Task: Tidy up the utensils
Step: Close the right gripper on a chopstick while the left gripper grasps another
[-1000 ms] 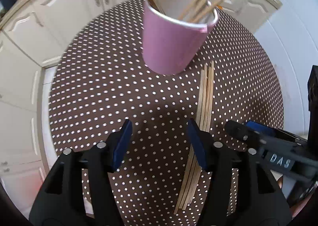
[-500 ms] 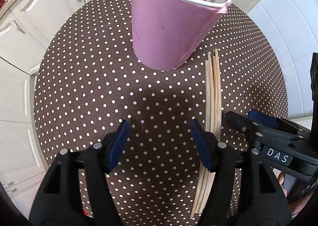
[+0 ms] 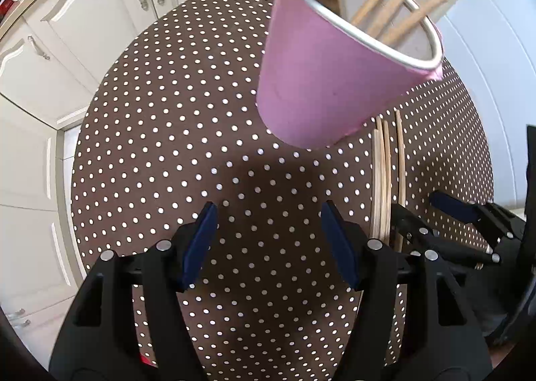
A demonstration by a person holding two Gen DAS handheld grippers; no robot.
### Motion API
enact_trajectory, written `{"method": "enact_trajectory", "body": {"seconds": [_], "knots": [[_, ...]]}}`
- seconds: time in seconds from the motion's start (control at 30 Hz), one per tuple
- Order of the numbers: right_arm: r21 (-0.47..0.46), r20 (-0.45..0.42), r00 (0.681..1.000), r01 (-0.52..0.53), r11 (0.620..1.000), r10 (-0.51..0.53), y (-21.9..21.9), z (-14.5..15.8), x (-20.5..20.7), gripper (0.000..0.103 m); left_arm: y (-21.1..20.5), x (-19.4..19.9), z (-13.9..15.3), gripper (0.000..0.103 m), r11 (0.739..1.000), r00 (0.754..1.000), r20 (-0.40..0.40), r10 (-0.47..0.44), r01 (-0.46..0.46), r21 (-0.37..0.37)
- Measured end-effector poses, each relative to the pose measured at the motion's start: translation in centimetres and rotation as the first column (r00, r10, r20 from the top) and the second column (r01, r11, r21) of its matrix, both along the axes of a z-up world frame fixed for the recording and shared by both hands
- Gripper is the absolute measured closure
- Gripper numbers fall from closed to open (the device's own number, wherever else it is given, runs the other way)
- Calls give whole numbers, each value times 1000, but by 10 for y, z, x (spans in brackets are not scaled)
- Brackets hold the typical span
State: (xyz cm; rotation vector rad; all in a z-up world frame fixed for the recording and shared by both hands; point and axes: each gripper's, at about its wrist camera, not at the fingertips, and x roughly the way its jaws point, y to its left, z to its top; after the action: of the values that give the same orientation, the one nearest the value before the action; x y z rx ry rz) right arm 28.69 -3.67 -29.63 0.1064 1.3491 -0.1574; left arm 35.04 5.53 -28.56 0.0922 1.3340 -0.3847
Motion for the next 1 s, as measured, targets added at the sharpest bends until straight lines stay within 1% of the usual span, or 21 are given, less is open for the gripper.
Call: {"method": "enact_trajectory", "body": {"seconds": [0.03,0.13,0.23,0.37,0.5,0.57,0.63,0.73,0.83,0.87,0.93,1.0], "knots": [[17,9,1000,-7,1000,7,2,0,2,86,1,2,0,39,1000,1000,-5,6,-6,-14],[53,7,999,-41,998,40,2,-3,8,93,0,0,-2,39,1000,1000,-27,5,-6,-27],[122,11,999,-32,992,31,-5,-7,12,97,-6,-15,3,39,999,999,-44,-3,1,-47],[199,6,1000,-14,980,13,-15,-9,15,98,-22,-26,0,39,999,999,-51,-5,3,-40],[225,1,1000,-31,974,31,-18,-9,21,98,-35,-30,-5,39,1000,998,-63,8,-8,-5],[257,-4,1000,-27,966,29,-20,-11,25,98,-41,-31,-7,39,1000,997,-73,13,-12,5],[299,-8,1000,-16,954,19,-39,-14,25,98,-45,-32,-7,39,1000,997,-72,19,-19,13],[351,-10,1000,-4,936,8,-50,-16,29,98,-52,-35,-11,39,999,996,-86,30,-27,34],[372,-9,1000,-9,928,13,-62,-16,26,99,-64,-35,-11,39,999,996,-78,32,-29,42],[380,-9,1000,-8,925,12,-73,-15,15,99,-71,-35,-12,39,998,996,-80,29,-25,55],[409,-14,1000,6,913,-1,-84,-16,15,99,-75,-35,-13,39,997,996,-78,31,-26,67],[426,-16,1000,14,905,-9,-91,-11,14,99,-83,-34,-15,38,997,996,-86,26,-20,74]]}}
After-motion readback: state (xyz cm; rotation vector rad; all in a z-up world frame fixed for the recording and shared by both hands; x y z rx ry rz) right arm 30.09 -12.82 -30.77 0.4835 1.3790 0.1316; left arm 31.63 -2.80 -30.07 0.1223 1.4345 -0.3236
